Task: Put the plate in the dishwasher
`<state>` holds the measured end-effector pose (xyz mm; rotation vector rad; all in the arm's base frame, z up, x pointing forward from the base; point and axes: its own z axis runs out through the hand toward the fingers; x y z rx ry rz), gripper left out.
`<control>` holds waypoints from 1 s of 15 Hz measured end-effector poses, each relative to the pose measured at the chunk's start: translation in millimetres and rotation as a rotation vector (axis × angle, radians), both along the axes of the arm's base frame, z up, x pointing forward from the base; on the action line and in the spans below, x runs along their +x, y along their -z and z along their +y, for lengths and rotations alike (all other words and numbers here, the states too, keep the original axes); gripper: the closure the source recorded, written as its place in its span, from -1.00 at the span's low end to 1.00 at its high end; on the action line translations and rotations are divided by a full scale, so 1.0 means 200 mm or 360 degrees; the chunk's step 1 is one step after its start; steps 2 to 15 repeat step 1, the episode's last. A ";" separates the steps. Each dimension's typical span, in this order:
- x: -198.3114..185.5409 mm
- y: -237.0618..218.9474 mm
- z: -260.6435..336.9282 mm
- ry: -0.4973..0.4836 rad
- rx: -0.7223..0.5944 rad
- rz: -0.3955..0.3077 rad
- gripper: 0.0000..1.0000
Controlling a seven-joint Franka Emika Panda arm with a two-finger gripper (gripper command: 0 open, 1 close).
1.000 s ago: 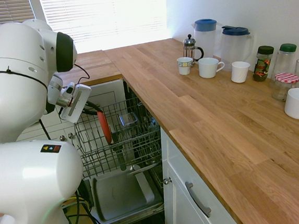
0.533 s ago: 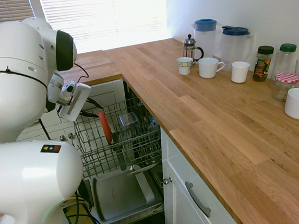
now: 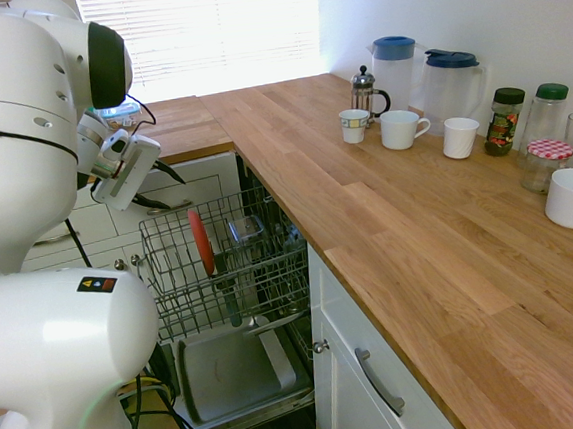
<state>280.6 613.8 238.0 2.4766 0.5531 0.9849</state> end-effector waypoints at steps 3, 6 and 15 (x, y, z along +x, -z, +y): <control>-0.03 -0.07 0.01 0.0001 0.0018 0.0004 -1.00; -0.03 -0.07 0.01 0.0001 0.0018 0.0004 -1.00; -0.03 -0.07 0.01 0.0001 0.0018 0.0004 -1.00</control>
